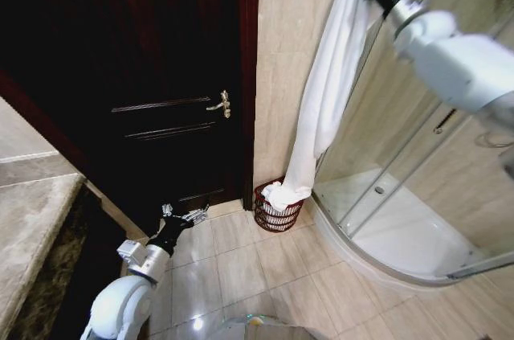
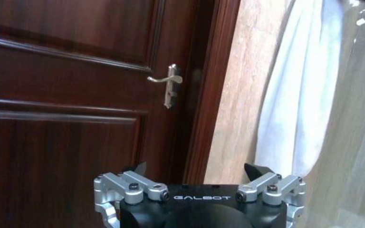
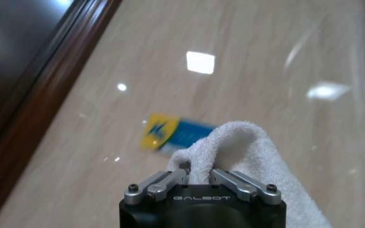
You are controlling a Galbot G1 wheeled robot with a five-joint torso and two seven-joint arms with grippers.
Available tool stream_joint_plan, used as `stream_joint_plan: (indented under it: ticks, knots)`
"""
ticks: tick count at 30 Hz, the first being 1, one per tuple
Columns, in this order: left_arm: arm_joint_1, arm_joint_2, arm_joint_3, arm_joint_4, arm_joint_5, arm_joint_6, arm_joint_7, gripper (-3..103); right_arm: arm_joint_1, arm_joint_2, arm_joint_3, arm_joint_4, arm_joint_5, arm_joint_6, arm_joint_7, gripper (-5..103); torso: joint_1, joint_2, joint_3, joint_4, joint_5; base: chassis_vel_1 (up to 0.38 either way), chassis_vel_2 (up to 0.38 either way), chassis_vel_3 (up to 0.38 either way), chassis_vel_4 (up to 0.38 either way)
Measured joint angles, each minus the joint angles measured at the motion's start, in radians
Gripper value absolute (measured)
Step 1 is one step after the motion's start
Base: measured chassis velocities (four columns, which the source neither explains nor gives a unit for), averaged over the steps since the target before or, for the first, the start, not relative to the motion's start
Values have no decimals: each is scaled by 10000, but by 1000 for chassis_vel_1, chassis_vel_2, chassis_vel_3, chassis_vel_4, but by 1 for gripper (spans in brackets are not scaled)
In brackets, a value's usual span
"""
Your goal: Discard the used towel into the hamper.
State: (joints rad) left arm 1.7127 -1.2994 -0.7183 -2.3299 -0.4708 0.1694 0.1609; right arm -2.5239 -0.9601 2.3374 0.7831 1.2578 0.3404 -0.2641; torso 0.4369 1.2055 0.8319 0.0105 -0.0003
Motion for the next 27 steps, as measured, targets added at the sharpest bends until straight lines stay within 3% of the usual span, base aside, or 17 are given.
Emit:
stream_joint_plan:
  ticks: [6,10,17,27]
  knots:
    - [-1,0,0,0,0,0,0,100,-2174,208,1758,1518,-1092,32,846,3,1,0,1,2,3,0,0,0,0]
    - [0,0,0,0,0,0,0,100,-3011,402,2233,2029,-1240,58,1078,3,1,0,1,-3,5,0,0,0,0]
    - [0,0,1,0,0,0,0,100,-4319,950,2737,3426,-1405,101,1359,3,-1,0,0,0,6,0,0,0,0]
    - [0,0,0,0,0,0,0,100,-4482,1735,2306,3834,-1548,456,1364,3,0,1,-1,1,1,0,0,0,0]
